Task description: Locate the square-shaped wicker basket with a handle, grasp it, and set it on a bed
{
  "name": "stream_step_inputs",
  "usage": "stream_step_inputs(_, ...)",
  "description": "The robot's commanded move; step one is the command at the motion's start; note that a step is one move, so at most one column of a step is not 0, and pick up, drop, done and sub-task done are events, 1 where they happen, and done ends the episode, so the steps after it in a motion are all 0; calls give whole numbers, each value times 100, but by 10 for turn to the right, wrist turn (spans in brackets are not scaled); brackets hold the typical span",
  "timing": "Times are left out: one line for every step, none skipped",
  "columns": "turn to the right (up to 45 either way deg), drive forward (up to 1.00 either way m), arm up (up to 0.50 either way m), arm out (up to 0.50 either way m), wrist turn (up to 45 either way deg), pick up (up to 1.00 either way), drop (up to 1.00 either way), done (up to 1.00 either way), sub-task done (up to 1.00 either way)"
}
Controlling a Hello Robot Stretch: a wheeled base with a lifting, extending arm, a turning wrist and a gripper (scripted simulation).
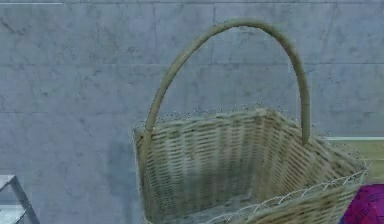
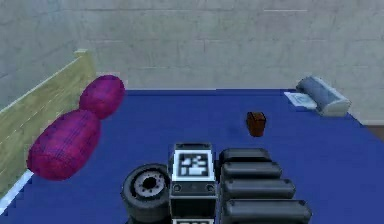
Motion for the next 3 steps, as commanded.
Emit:
stream_step_inputs(450, 0, 0, 0, 0, 0, 0, 0, 0)
stream_step_inputs(90, 0, 0, 0, 0, 0, 0, 0, 0)
stream_step_inputs(-450, 0, 0, 0, 0, 0, 0, 0, 0)
